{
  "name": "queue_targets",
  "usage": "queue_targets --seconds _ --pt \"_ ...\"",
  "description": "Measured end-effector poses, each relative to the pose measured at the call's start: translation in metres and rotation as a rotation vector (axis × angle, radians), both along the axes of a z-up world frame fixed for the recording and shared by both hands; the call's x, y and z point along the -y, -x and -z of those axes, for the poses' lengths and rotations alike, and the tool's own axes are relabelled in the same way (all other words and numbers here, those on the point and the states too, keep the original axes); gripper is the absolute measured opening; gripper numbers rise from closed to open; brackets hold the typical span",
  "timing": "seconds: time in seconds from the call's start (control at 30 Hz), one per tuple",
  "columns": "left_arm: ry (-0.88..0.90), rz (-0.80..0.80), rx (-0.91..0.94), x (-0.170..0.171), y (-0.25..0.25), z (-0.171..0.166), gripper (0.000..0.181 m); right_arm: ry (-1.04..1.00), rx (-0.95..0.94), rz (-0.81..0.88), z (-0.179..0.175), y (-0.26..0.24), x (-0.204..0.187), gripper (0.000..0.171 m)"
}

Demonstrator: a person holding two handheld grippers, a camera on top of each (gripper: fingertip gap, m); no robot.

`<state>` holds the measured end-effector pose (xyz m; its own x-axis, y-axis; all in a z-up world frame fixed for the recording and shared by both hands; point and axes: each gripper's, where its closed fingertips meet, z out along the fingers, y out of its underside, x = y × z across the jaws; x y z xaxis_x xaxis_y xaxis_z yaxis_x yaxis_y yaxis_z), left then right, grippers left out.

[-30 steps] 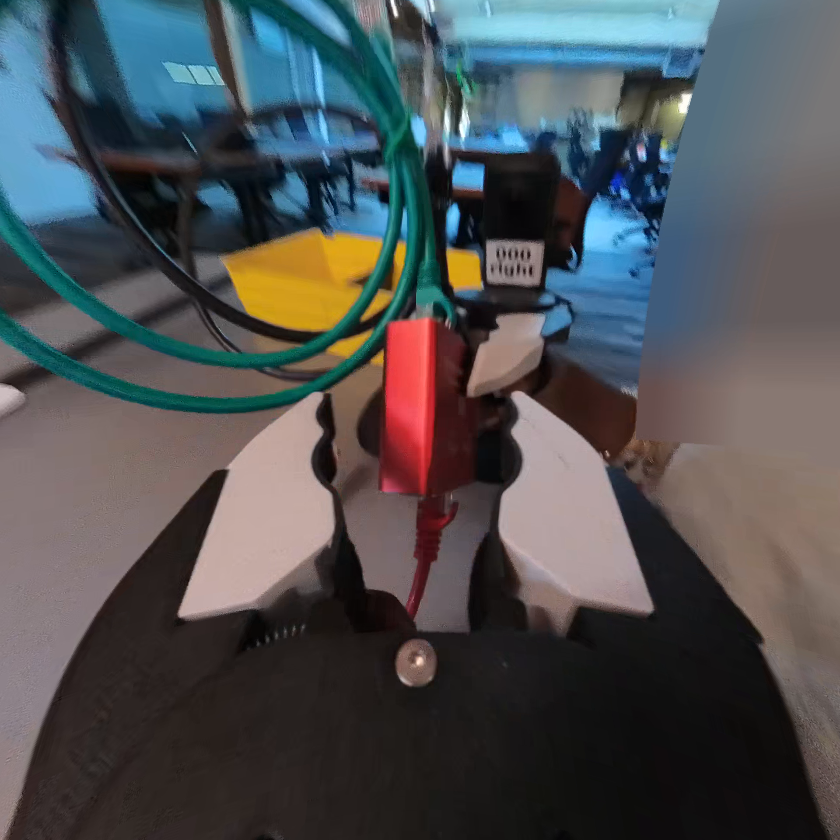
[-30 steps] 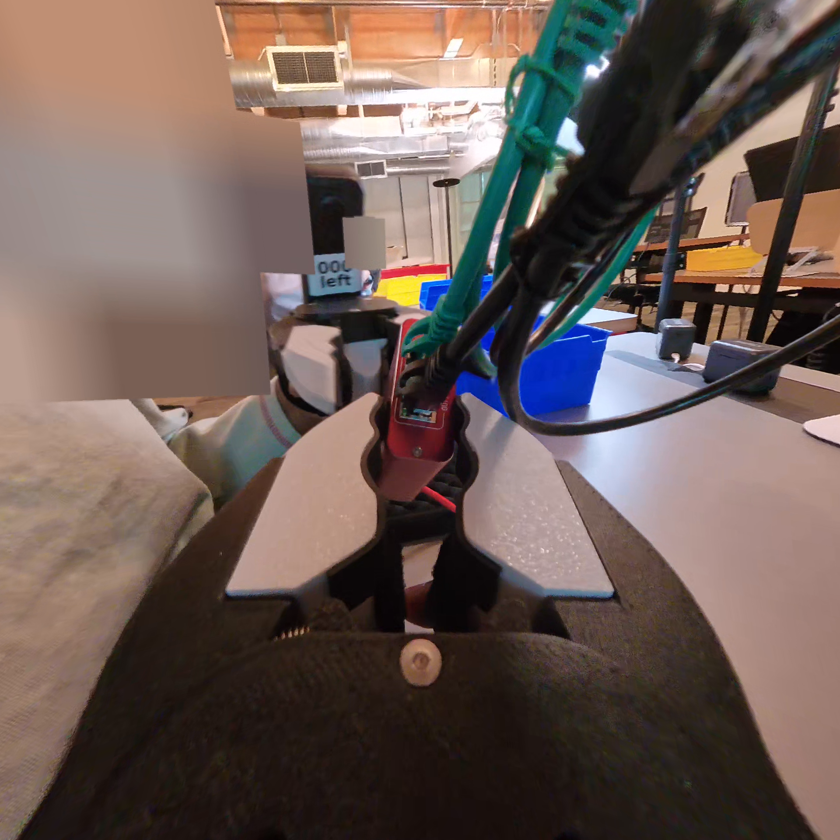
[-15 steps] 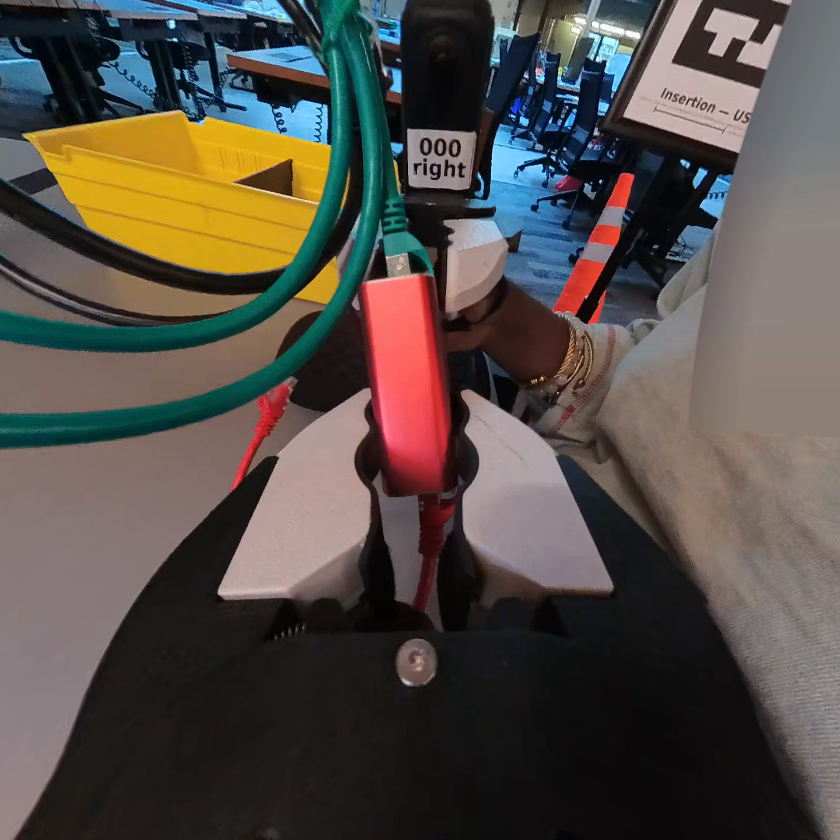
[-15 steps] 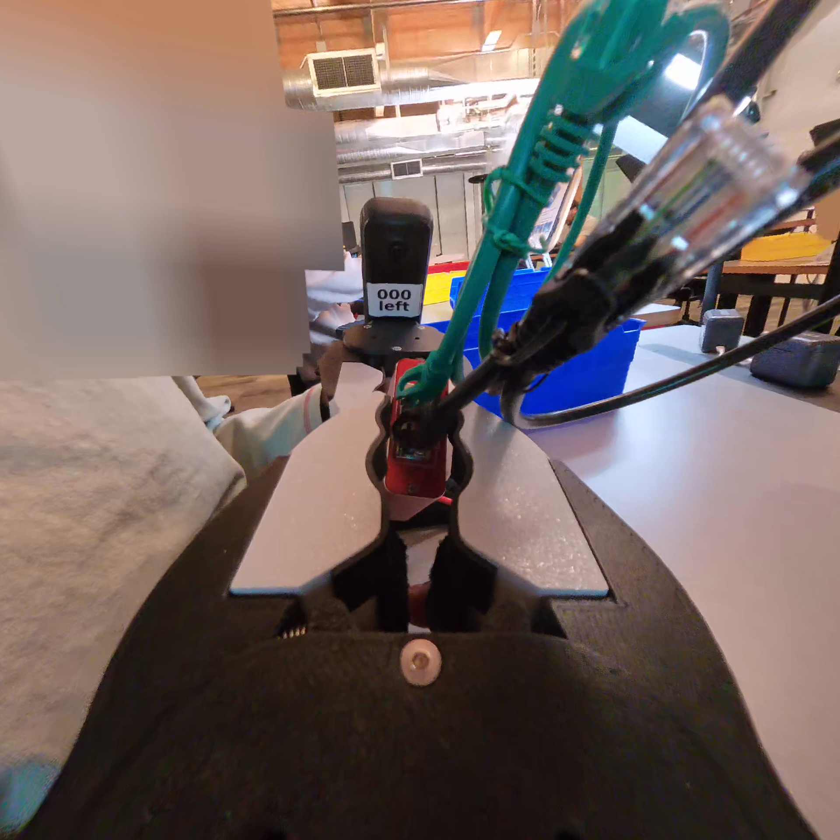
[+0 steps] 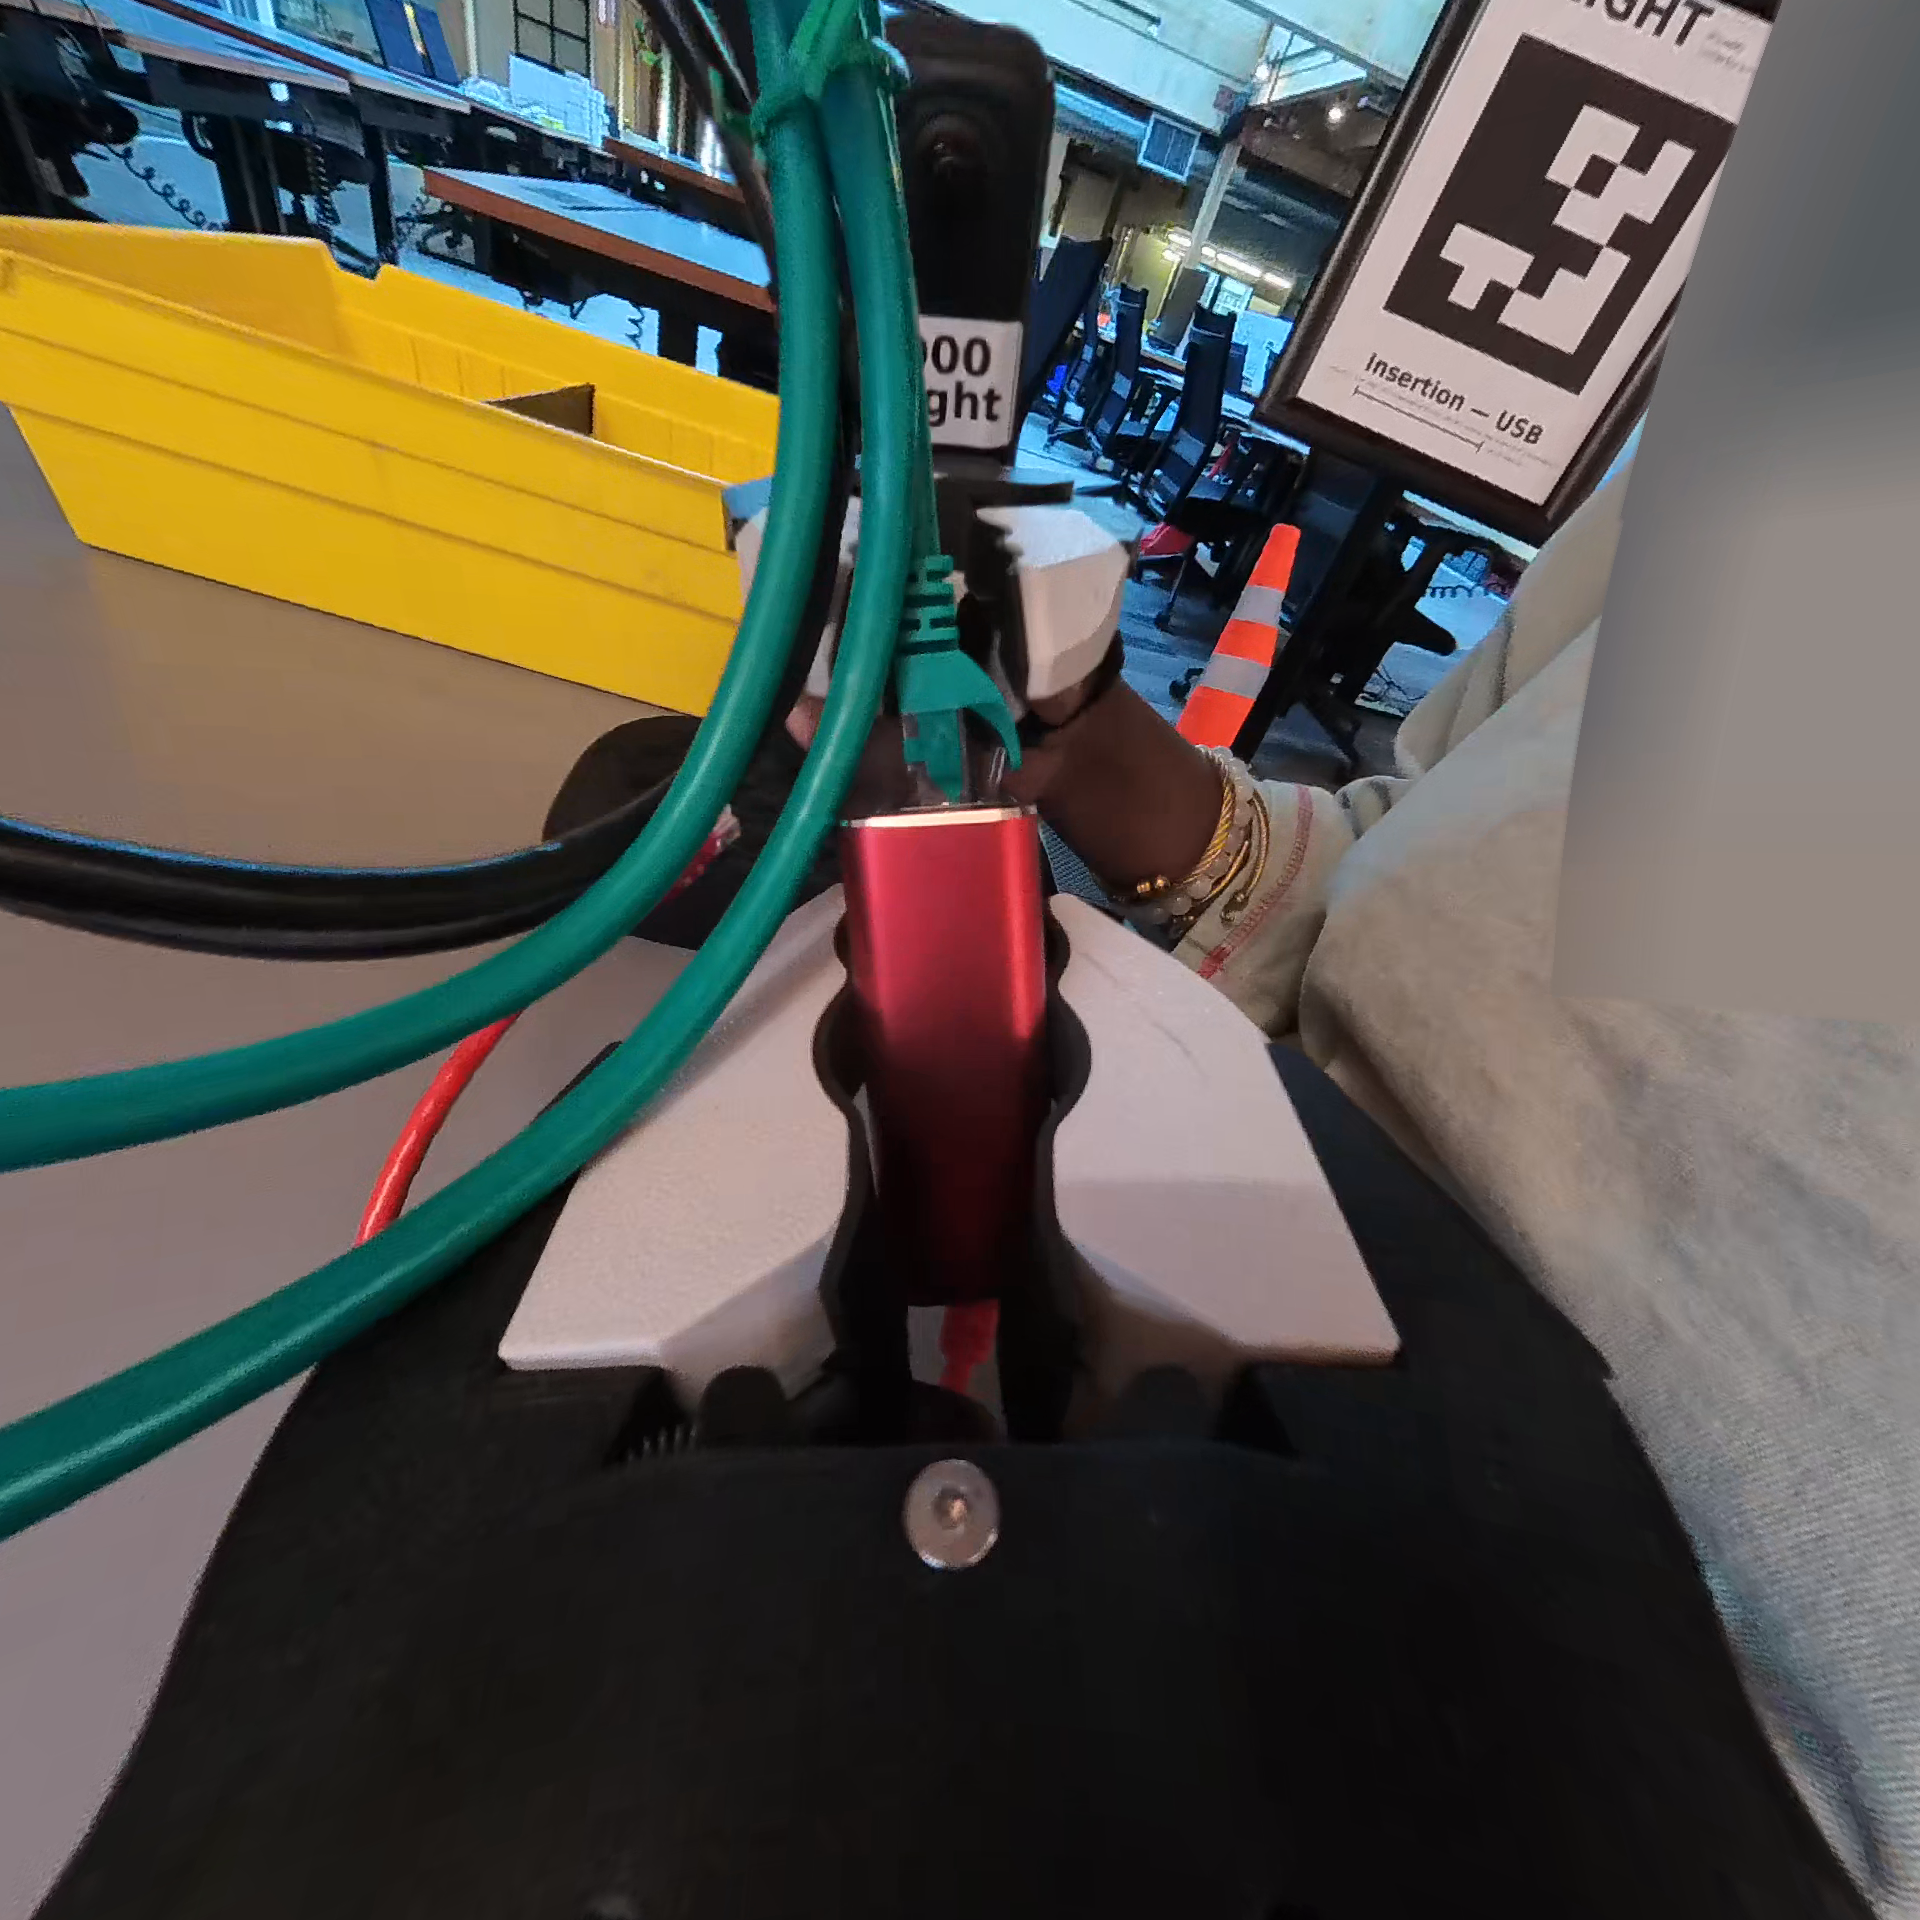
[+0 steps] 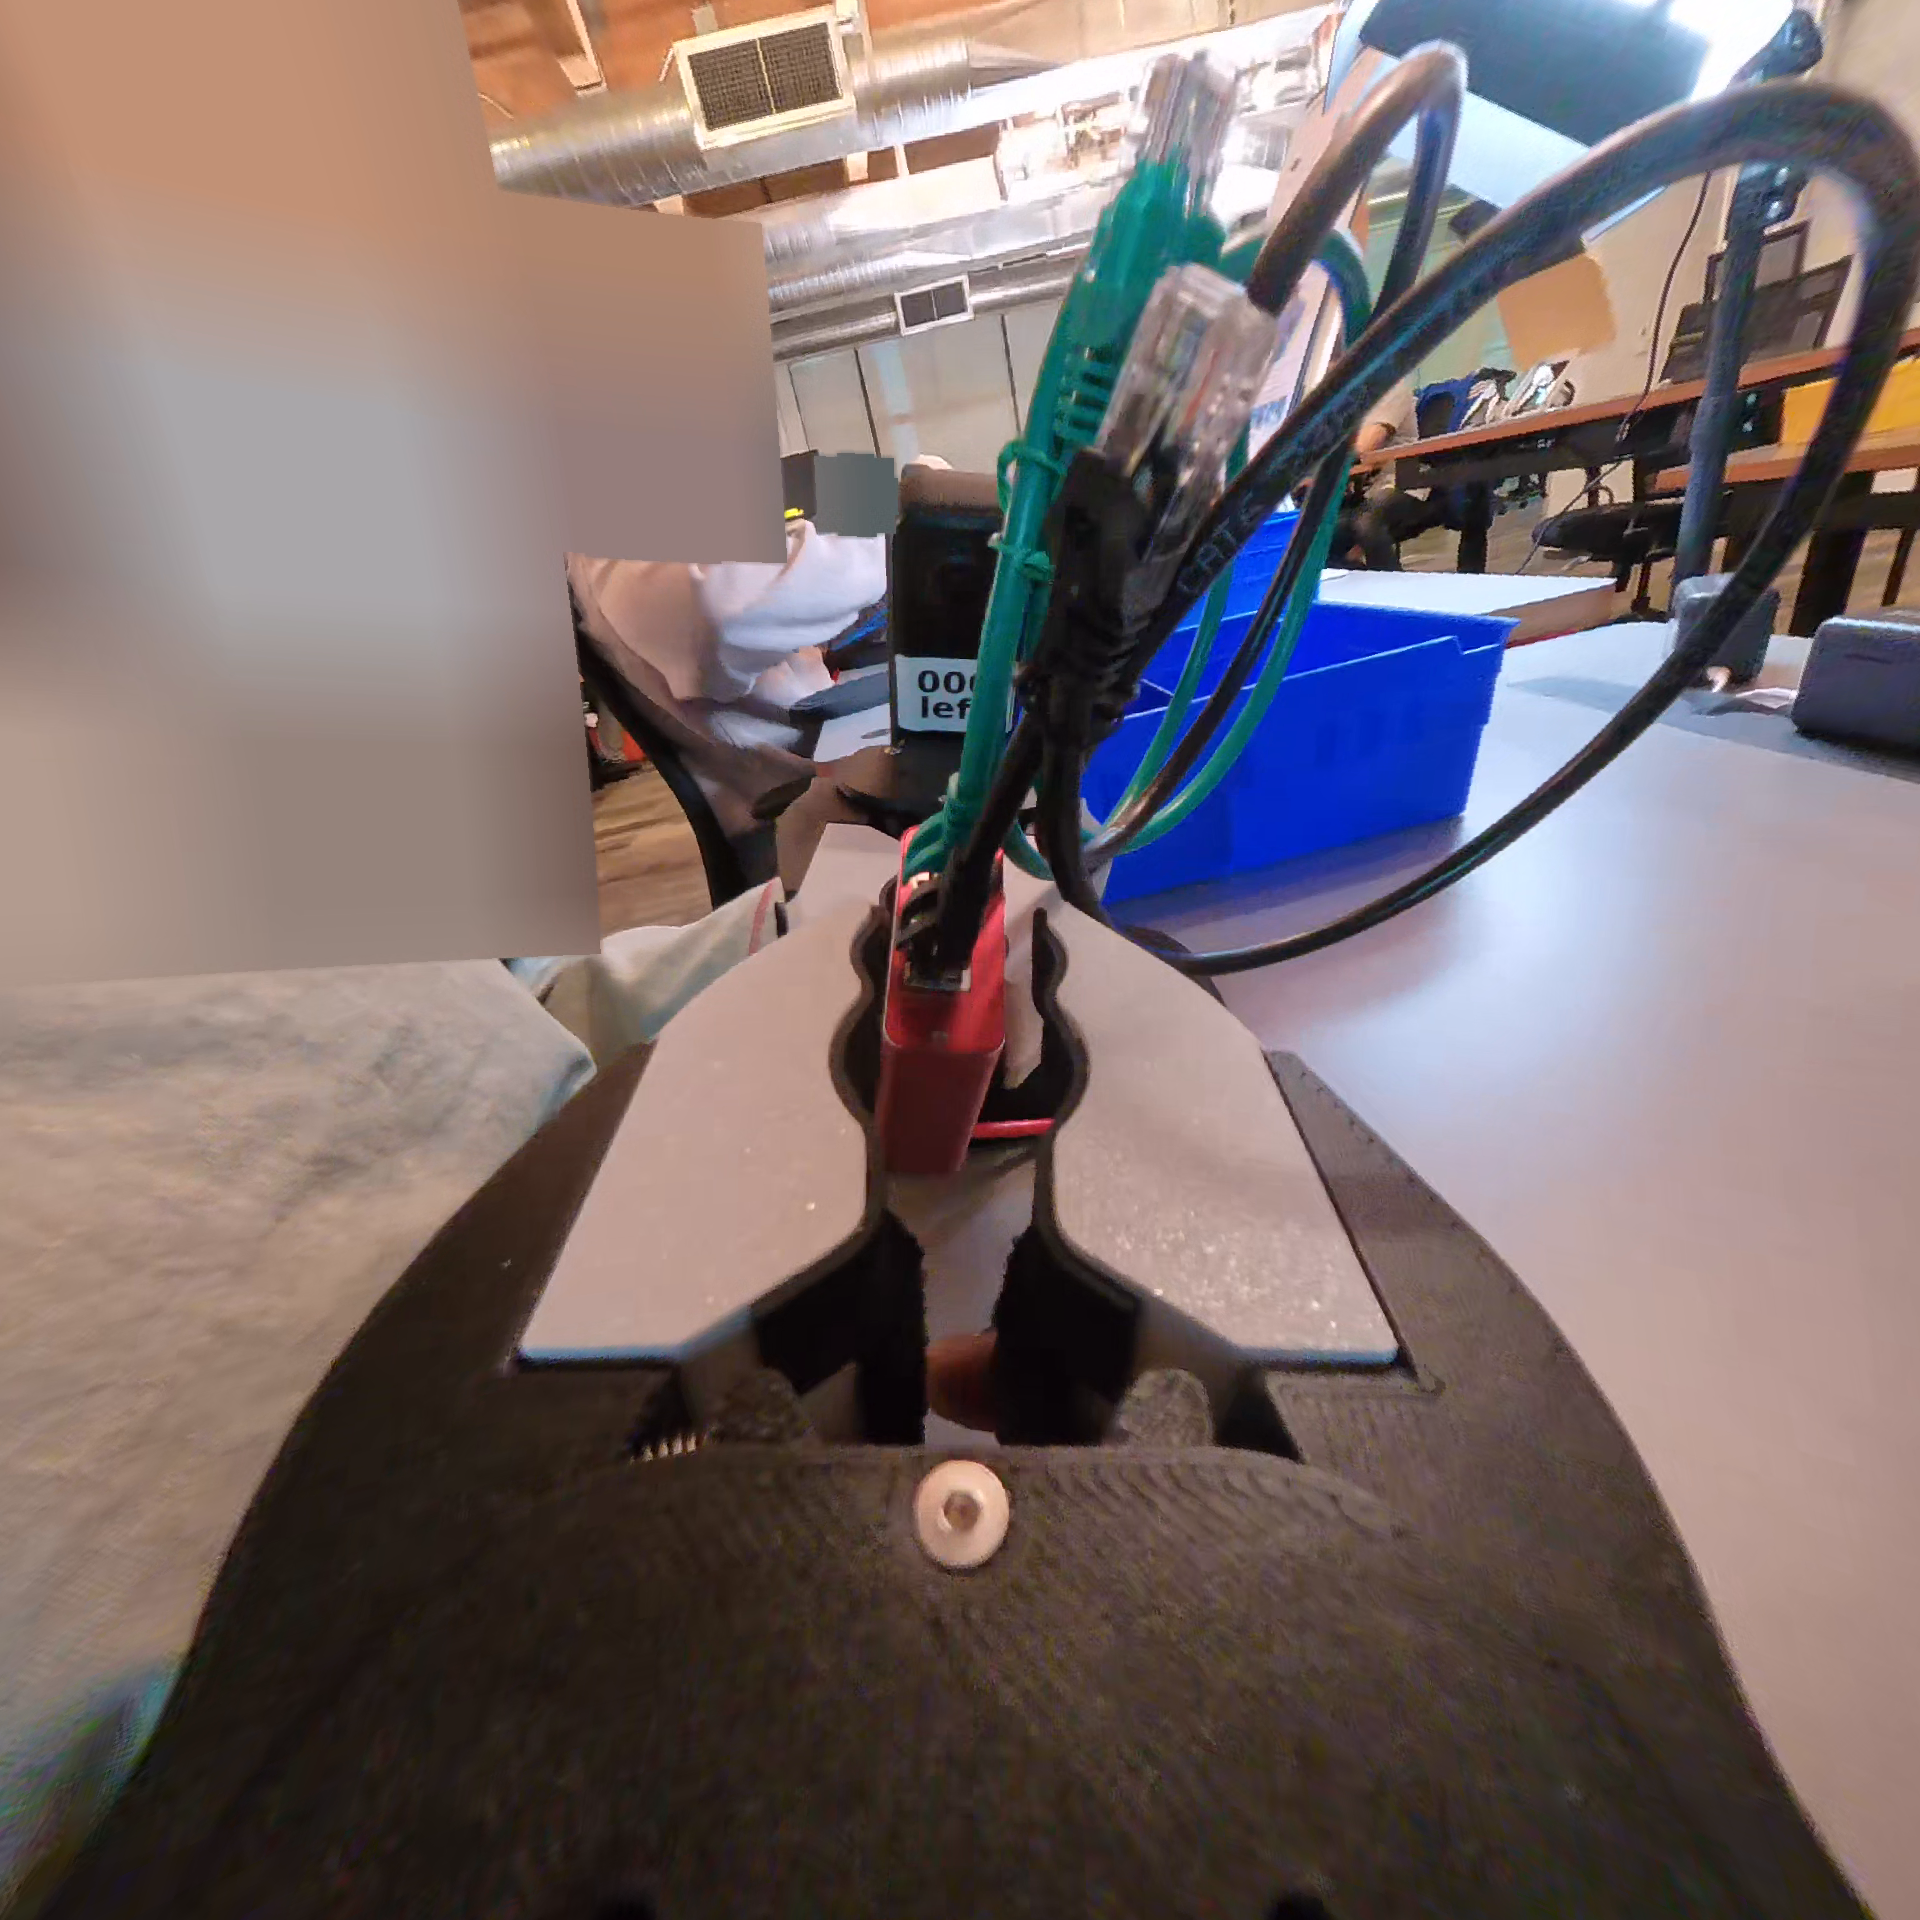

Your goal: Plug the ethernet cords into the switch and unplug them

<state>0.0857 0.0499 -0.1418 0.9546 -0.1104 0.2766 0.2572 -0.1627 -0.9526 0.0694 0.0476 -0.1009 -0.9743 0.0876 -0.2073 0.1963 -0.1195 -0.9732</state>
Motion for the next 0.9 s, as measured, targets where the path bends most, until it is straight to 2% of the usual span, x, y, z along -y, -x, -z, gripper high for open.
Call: queue_targets --seconds 0.1,0.17,0.3,0.57,0.9 --pt "-0.001 0.007 0.005 0.0 0.0 0.0 0.028 -0.011 0.012 -0.018 0.004 -0.001 0.008 0.026" --pt "-0.001 0.011 0.015 0.0 0.0 0.002 0.028 -0.01 0.004 -0.04 0.006 -0.003 0.01 0.017" --pt "0.01 0.007 0.016 -0.001 0.0 0.005 0.029 -0.038 -0.052 -0.018 0.009 -0.003 0.01 0.016" --pt "0.064 -0.052 0.059 -0.003 0.009 0.014 0.028 -0.144 -0.284 0.151 0.018 0.01 0.007 0.018" --pt "0.052 -0.079 0.123 -0.002 0.017 0.014 0.03 -0.152 -0.419 0.341 0.012 0.021 0.01 0.018"
